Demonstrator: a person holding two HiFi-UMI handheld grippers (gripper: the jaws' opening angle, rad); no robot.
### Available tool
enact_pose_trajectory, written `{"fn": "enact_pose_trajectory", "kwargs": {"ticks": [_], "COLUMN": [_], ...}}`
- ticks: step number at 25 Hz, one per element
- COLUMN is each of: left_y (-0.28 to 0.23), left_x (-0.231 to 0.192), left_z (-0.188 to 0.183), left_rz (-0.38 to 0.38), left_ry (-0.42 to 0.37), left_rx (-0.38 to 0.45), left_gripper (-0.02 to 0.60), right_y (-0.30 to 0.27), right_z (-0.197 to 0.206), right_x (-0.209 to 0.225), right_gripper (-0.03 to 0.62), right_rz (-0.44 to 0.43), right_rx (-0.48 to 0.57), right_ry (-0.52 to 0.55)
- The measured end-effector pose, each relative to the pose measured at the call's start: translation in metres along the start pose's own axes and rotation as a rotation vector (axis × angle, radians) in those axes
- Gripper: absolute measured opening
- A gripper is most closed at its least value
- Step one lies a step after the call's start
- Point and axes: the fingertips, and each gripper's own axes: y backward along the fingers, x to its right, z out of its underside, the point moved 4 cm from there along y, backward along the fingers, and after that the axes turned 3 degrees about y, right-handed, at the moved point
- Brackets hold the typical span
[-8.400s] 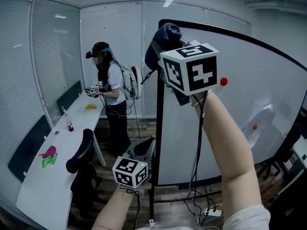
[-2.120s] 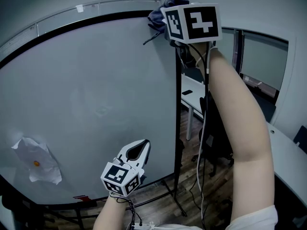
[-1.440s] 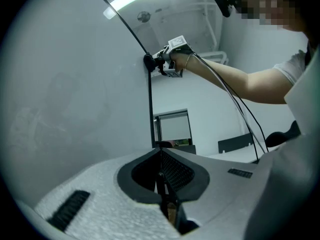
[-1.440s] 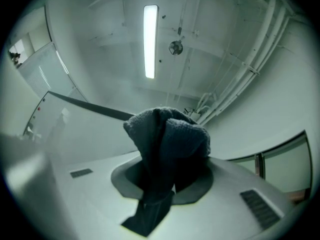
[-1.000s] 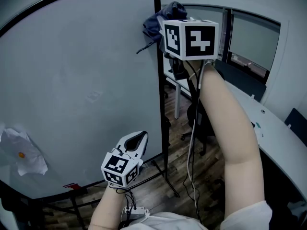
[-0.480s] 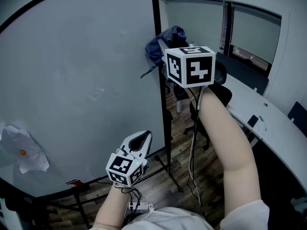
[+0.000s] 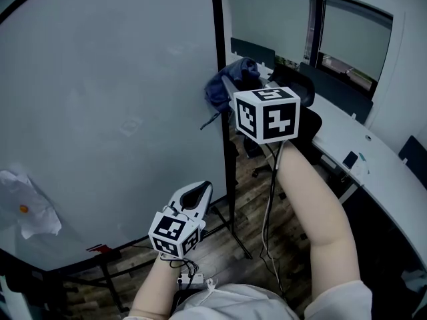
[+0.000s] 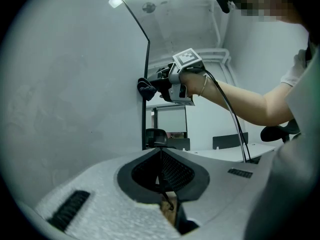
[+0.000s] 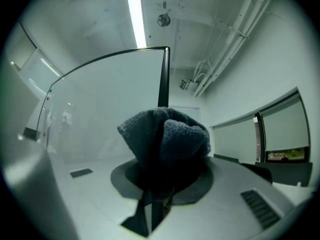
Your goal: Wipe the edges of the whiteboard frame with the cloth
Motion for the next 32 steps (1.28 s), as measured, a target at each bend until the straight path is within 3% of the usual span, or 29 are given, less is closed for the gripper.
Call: {"fn": "enact_pose_trajectory", "kwargs": {"ticks": [9,14,22,29,32], "left_y": [-0.012,-0.015,-0.023,-0.022,-0.019], "left_x": [0.012,0.01,0.01,0.002,0.002], "left_z": [0.012,0.029,0.051,0.063,0.072], "left_rz": [0.042,0.029,0.039,0.001,-0.007], "left_ry": [0.039,0.089,0.151,0.174,0.177], "left_rx": [-0.006,-0.022,-0.062,-0.083,-0.102], "left_gripper": [0.02,0.02,0.02,0.02,0.02], "right_y": [0.007,0.011,0.017,0.021,0.023], "right_z": [0.068,0.112,0.168,0.216,0.23], "right_x": [0.004,0.003,-0.008,-0.017,-0.02], "right_gripper": [0.077,0.077,0.077,0.077,0.077], "right_rz": [-0.005,-0.001,-0.009,-0.025,-0.02], "right_rx": [-0.104,-0.228,-0.339,-0.415,-0.401], "right_ry": [-0.09,-0.1,-0.078,-0.125,-0.12]}}
